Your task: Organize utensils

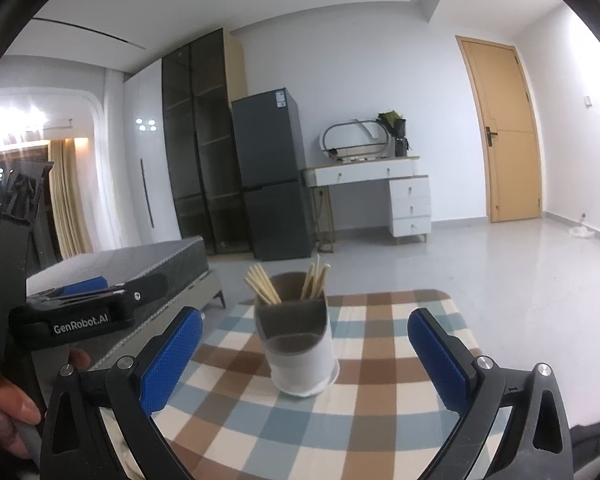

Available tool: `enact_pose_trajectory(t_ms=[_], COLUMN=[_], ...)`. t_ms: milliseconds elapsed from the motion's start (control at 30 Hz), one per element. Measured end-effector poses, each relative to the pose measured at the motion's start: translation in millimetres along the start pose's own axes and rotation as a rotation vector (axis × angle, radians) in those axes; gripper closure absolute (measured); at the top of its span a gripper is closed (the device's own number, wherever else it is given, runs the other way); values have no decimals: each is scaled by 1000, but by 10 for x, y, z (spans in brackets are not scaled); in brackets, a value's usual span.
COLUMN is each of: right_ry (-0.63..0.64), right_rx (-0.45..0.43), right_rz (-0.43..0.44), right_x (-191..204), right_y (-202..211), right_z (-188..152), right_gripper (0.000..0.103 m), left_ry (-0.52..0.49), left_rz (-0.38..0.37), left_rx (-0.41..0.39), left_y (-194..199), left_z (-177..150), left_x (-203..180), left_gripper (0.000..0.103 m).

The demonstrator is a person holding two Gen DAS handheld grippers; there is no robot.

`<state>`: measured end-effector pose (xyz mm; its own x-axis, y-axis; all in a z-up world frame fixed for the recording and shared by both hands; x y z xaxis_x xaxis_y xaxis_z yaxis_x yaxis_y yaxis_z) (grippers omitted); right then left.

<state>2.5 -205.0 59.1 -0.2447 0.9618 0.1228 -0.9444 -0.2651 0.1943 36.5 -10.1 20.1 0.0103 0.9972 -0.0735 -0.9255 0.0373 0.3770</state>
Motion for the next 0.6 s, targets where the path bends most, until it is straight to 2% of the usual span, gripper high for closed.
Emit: enact_pose_trajectory(t_ms=[233,367,600], right_ry=[-28,-63,-35], right_rx=[122,199,245], right_rz=[-51,-53,-54], right_x=[-134,-158,-93], right_y=[-191,-304,-395], right_z=[-236,-387,-509], right_gripper=[0,0,0], left_ry=[-2,-20,-11], left_rz=[-2,4,8], left_rx=[50,122,192], left_y=[-144,-277,-369], left_z=[-211,-365,-483], left_x=[16,2,37], left_gripper=[1,1,1])
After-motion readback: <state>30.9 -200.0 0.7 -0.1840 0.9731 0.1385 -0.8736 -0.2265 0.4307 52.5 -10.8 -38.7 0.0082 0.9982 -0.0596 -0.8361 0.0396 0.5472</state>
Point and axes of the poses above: each gripper's, at about its wrist camera, not at the fingertips, and y roughly against the way its jaws point, x to its left, z to its top, the point moved 7 cm from there along -y, roughly the way its jaws point, and after that the axes turned 5 degrees about -x, right-handed, at the moved point
